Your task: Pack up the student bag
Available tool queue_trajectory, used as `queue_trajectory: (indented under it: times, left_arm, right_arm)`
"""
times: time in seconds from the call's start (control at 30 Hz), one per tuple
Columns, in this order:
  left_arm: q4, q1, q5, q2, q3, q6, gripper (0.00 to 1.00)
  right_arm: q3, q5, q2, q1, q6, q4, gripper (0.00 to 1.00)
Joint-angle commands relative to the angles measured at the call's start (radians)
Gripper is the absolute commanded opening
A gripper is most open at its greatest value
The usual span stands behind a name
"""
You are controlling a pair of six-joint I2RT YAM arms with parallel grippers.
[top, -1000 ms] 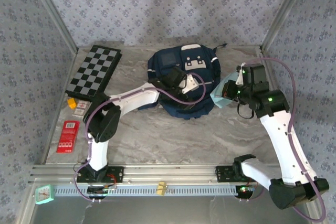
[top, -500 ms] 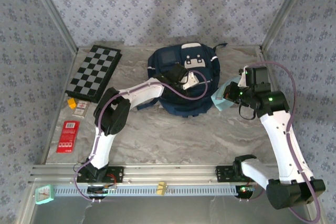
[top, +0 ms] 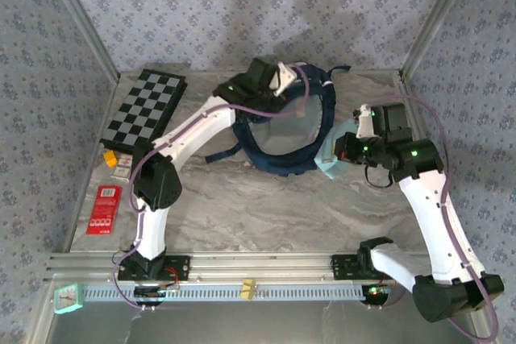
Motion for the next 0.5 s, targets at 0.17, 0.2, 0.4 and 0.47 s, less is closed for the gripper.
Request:
queue_trajectory:
  times: [0.17, 0.2, 0.4, 0.47]
  left_arm:
    - [-0.165, -0.020, -0.029, -0.040, 0.251, -0.160, 0.00]
    - [-0.187, -0.024, -0.031, -0.042, 0.266, -0.163, 0.00]
    - [-0.221, -0.030, -0.050, -0.071, 0.262, -0.192, 0.00]
    - [-0.226, -0.030, -0.056, -0.086, 0.253, -0.198, 0.00]
  right_arm:
    - [0.016, -0.123, 0.180, 0.213, -0.109, 0.283, 0.00]
    - [0.045, -0.127, 0.223, 0.226, -0.168, 0.285, 0.00]
    - [-0.035, -0.025, 0.379, 0.237, -0.393, 0.554, 0.00]
    - [-0.108, 0.002, 0.426, 0.220, -0.449, 0.662, 0.00]
